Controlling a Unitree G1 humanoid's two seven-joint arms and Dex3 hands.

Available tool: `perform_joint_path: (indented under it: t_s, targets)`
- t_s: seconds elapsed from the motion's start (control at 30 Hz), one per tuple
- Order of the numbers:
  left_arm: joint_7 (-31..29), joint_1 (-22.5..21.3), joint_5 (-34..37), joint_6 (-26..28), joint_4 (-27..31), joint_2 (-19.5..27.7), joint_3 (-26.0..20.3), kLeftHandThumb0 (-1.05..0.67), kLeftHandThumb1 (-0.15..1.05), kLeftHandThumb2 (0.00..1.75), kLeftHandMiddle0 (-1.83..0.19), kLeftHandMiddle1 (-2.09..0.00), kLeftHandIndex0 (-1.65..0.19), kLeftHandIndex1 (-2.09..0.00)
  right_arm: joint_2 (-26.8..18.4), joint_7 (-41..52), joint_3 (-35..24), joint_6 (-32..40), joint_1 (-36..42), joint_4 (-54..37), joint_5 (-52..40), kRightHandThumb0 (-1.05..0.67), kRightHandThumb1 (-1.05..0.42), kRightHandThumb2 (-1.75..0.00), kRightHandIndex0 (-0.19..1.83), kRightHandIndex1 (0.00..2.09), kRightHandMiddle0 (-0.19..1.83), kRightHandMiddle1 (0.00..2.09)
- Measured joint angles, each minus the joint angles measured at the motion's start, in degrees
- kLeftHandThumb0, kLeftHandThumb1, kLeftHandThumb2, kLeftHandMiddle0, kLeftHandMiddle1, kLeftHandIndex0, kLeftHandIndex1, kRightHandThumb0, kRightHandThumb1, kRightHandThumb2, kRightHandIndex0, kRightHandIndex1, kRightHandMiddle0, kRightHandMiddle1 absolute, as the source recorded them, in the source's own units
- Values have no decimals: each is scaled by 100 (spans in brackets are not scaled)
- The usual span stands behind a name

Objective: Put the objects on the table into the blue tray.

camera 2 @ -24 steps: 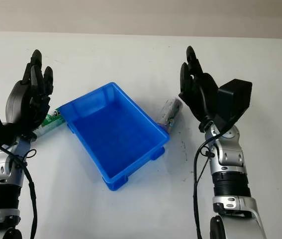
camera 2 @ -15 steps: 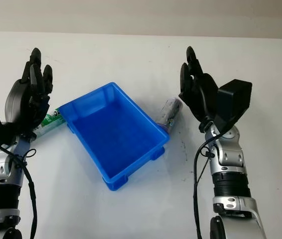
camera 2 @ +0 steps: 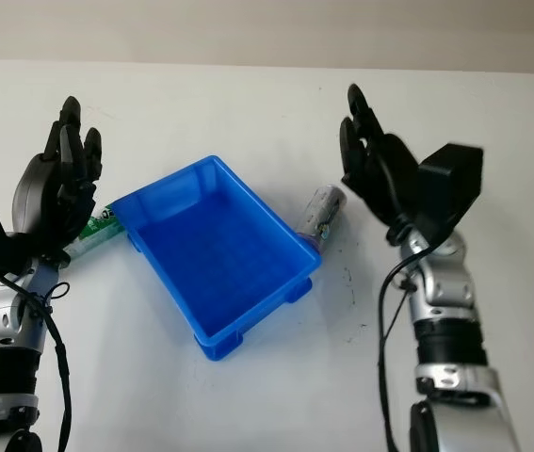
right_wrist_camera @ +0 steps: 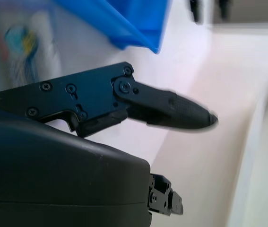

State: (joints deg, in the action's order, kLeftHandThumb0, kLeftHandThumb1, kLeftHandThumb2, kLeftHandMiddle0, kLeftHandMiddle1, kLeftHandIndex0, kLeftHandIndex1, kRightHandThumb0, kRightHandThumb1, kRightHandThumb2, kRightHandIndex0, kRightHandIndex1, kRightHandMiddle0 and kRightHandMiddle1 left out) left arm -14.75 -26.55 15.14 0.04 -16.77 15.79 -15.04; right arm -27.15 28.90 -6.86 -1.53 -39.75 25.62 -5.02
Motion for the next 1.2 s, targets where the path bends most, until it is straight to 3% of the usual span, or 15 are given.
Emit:
perform_joint_path:
  t_s: [0.07,0.23,0.4,0.57,0.7,0.87,1.2]
  targets:
    - [0,0,0,0,15,0,0,-84,105,66,19,0,19,0,-362,223,127,-262,-371,239,280,-88,-103,-15,-19,0,-19,0]
    - [-1,0,-1,5,26,0,3,-84,105,66,19,0,19,0,-908,612,414,-382,-1012,649,754,-87,-88,-3,-18,1,-17,2]
    - [-2,0,0,27,30,1,3,-84,105,65,19,0,19,0,-1395,763,1042,-877,-1297,681,1728,-80,-77,-2,-8,7,-8,7]
    - [-3,0,-1,35,35,4,2,-84,105,65,19,0,19,0,-1690,774,1546,-2075,-1436,891,2443,-87,-77,-5,-10,5,-7,7]
    - [-23,1,-4,62,49,46,4,-85,105,65,19,0,19,0,-1915,533,2073,-2896,-1477,1019,3397,-79,-76,-5,-9,6,-4,7]
    - [-70,0,-2,62,49,132,3,-84,105,65,19,0,19,0,-2120,129,2468,-3462,-1499,1017,4268,-71,-75,-5,-4,7,3,8]
    - [-93,0,-2,63,45,132,7,-84,105,64,19,0,19,0,-2182,-459,2874,-4310,-1560,1069,4955,-62,-75,-5,1,7,8,7]
